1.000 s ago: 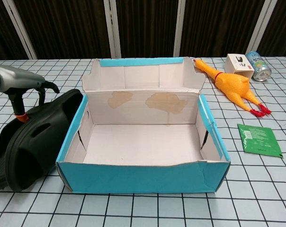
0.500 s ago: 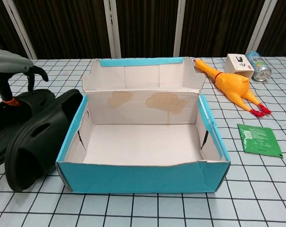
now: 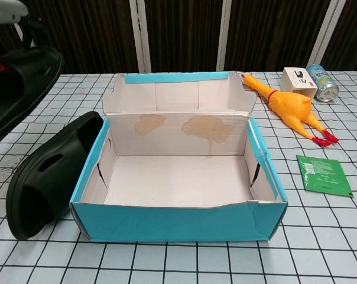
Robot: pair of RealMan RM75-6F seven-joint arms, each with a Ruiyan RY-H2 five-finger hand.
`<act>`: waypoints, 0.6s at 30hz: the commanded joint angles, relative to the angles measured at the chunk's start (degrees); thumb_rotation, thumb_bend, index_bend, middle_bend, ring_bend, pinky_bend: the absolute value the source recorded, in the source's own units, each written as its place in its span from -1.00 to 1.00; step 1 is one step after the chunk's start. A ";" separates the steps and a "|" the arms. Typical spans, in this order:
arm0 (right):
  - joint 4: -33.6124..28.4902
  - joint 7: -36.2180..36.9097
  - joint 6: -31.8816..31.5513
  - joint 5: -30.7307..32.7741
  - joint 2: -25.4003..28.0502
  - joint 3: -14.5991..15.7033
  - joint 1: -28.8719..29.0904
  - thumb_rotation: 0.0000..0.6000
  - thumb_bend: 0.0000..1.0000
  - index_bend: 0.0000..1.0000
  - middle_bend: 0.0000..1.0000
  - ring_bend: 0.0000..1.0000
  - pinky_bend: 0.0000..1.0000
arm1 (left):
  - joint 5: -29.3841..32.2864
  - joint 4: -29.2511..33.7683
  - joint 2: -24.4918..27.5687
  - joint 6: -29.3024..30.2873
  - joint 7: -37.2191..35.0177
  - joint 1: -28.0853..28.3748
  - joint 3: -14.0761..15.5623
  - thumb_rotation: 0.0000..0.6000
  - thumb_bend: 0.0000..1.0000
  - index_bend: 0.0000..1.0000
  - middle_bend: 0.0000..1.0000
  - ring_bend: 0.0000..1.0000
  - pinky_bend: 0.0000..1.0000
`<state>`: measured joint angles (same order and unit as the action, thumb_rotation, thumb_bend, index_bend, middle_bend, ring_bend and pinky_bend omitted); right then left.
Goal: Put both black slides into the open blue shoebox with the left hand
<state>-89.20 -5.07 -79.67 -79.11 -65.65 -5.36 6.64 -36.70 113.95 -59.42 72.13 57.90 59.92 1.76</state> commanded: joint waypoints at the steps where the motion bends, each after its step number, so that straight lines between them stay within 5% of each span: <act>1: 0.01 0.22 0.04 -0.14 0.06 0.04 0.03 1.00 -0.55 -0.74 -0.62 -0.51 -0.70 | -9.93 5.36 2.17 4.73 9.34 2.53 -0.19 1.00 -0.07 -0.57 -0.09 -0.89 -0.79; 4: 0.10 0.51 0.12 -0.20 0.08 0.04 0.06 1.00 -0.55 -0.74 -0.62 -0.51 -0.70 | -23.56 8.38 2.74 5.82 20.42 5.18 1.61 1.00 -0.07 -0.55 -0.04 -0.85 -0.79; 8: 0.01 0.81 0.14 -0.40 0.17 0.15 0.04 1.00 -0.55 -0.74 -0.62 -0.51 -0.70 | -32.89 9.70 3.22 3.14 27.69 6.19 3.50 1.00 -0.07 -0.54 0.00 -0.85 -0.79; 18: -0.13 1.85 0.28 -0.75 0.54 0.34 -0.01 1.00 -0.55 -0.74 -0.62 -0.52 -0.70 | -43.42 7.55 1.58 -6.93 33.81 8.84 2.42 1.00 -0.07 -0.54 0.03 -0.85 -0.79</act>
<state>-89.32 -3.30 -79.45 -79.83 -65.16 -5.04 6.61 -78.38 122.11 -57.09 66.89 91.98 67.99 4.61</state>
